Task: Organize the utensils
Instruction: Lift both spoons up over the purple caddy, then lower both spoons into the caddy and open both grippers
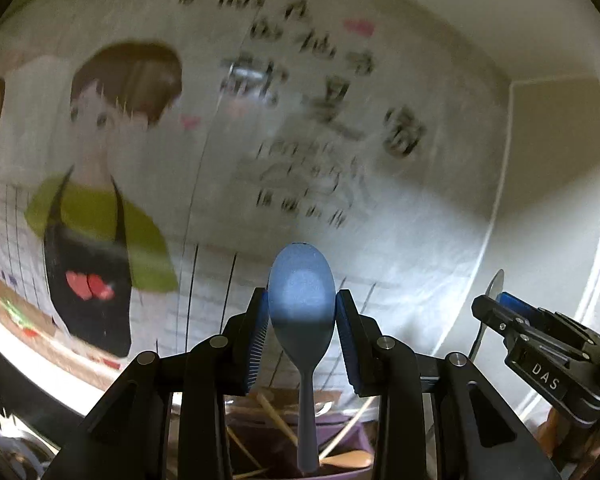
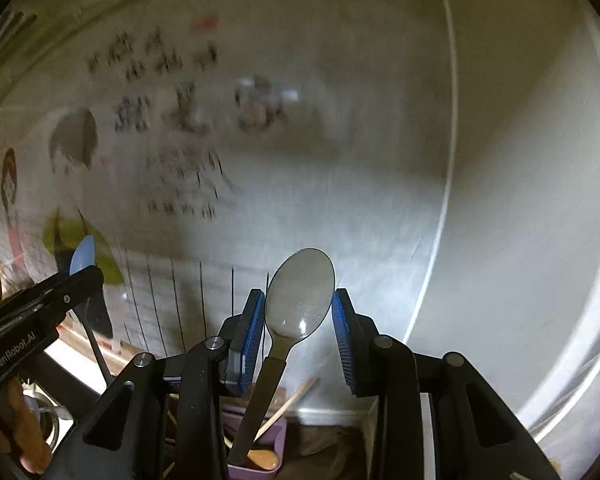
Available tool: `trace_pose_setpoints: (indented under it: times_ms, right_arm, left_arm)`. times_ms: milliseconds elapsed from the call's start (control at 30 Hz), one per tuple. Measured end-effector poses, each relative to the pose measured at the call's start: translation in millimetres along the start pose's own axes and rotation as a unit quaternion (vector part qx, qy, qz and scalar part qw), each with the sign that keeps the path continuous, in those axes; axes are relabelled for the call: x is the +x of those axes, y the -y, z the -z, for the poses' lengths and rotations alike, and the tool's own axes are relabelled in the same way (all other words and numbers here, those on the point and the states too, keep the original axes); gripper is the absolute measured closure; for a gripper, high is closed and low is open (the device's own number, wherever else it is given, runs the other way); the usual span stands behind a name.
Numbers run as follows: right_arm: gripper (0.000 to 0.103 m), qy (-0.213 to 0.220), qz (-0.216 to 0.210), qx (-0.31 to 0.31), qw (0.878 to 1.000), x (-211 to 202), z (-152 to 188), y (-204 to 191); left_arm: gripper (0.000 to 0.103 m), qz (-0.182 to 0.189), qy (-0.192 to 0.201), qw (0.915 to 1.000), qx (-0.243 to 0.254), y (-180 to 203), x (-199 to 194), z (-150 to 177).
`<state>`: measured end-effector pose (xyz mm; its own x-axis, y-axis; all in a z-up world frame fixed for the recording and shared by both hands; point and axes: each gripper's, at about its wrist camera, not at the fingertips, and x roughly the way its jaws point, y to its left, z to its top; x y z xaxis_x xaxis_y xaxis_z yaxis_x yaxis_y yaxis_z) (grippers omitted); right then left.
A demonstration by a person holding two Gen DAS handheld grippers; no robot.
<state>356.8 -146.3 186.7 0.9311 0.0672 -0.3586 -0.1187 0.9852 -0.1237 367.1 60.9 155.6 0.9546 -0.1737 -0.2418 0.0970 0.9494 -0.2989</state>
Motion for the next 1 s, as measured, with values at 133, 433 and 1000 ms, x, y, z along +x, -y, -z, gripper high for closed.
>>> trace_pose_setpoints:
  times_ms: [133, 433, 1000]
  right_arm:
    - [0.072, -0.035, -0.004, 0.01, 0.999, 36, 21, 1]
    - [0.071, -0.076, 0.0, -0.001, 0.997, 92, 59, -9]
    - [0.071, -0.132, -0.049, 0.0, 0.99, 141, 100, -24]
  left_arm:
    - [0.068, -0.026, -0.011, 0.9994, 0.02, -4, 28, 25]
    - [0.068, -0.04, -0.045, 0.9981, 0.015, -12, 73, 72]
    - [0.068, -0.027, -0.115, 0.993, 0.002, -28, 94, 112]
